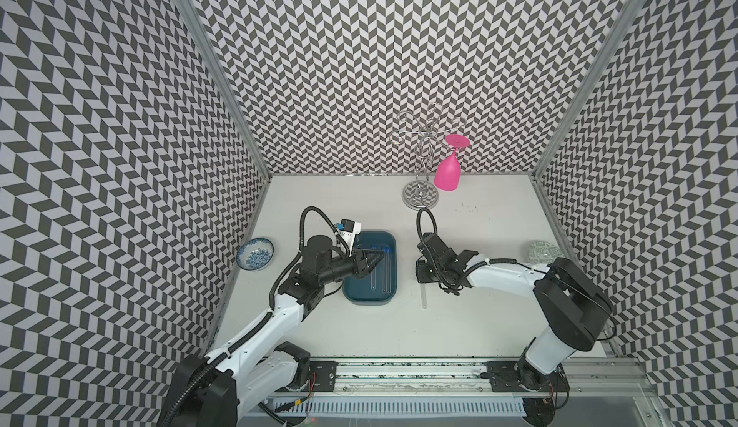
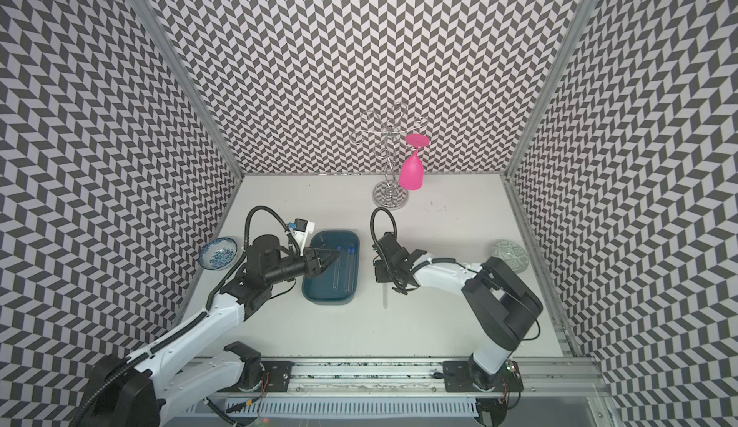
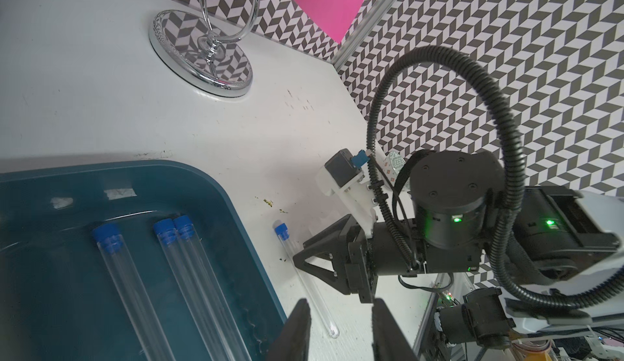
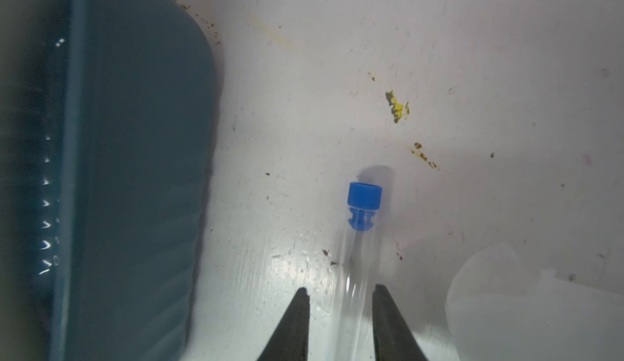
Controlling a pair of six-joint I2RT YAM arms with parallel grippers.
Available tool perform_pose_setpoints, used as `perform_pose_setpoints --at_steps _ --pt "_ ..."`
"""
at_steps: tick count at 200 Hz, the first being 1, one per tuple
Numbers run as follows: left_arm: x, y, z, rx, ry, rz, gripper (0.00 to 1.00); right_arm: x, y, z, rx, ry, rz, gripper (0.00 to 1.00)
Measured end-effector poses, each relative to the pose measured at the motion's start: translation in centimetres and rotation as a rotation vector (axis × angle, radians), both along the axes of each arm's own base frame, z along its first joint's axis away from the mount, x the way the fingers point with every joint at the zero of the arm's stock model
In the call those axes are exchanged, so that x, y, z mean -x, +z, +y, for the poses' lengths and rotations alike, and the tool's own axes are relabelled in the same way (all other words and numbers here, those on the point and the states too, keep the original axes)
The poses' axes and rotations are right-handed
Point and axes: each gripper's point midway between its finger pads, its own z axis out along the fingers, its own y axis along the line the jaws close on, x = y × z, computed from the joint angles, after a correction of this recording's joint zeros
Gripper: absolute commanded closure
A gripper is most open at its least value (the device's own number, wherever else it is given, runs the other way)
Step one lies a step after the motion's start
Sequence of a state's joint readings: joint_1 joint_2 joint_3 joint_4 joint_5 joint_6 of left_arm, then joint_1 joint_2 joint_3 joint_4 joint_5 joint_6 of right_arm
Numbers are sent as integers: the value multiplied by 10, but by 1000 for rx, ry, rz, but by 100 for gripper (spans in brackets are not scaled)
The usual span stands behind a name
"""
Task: Wipe the exteriors of test tubes
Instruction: Pick up the test tube at the center of the board.
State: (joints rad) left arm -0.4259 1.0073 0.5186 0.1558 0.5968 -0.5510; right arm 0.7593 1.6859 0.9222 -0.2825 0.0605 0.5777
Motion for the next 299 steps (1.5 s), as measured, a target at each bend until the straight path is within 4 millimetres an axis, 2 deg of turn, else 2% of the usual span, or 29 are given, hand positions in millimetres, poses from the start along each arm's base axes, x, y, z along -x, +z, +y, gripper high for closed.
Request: perform_pose_setpoints --at_steps 34,99,151,216,257,299 --pt "3 1 -4 3 -13 -1 67 -3 -13 0 34 -4 9 72" --pt "8 3 -8 6 -31 -4 66 -15 -14 -1 65 -34 -49 79" --pt "10 3 -10 10 -28 4 66 -17 -15 -3 78 -50 -76 82" --pt "19 -15 -6 4 -7 47 66 -15 -13 -3 58 -53 -93 84" --pt "18 -13 -6 6 -3 41 66 -11 -11 -5 48 -53 -84 84" --pt "19 -13 -7 7 -4 42 66 -10 0 -1 14 -47 -89 85"
